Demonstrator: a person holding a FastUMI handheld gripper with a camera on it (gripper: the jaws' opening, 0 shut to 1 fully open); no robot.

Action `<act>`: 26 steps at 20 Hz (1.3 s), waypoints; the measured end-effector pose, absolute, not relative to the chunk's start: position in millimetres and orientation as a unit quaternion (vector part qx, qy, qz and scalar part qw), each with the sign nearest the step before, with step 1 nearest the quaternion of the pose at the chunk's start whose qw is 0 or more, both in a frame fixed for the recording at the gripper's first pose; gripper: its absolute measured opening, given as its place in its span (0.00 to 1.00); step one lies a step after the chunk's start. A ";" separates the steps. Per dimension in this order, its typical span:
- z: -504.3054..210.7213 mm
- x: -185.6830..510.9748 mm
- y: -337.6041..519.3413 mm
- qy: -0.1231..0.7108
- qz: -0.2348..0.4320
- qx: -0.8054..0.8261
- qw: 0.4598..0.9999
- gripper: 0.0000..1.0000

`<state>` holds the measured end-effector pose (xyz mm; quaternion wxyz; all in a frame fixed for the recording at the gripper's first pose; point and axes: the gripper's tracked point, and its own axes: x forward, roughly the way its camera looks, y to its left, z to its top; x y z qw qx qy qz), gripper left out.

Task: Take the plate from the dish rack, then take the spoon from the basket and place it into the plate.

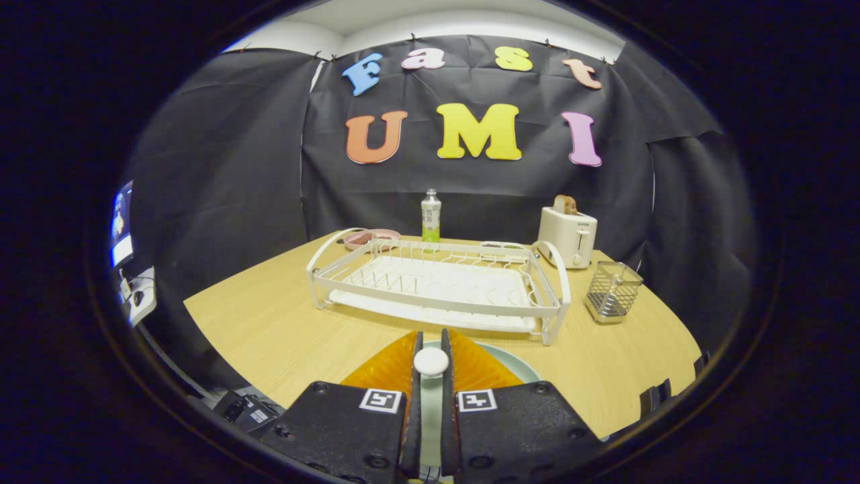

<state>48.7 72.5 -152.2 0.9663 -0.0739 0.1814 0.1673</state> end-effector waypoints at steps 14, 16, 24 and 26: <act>-112.6 49.1 35.8 0.137 0.085 -0.088 0.983 0.95; -102.9 44.3 37.2 0.116 0.073 -0.073 0.988 0.96; -63.3 20.0 55.5 0.041 0.018 -0.053 0.998 1.00; -55.9 15.5 63.6 0.032 0.012 -0.056 0.998 1.00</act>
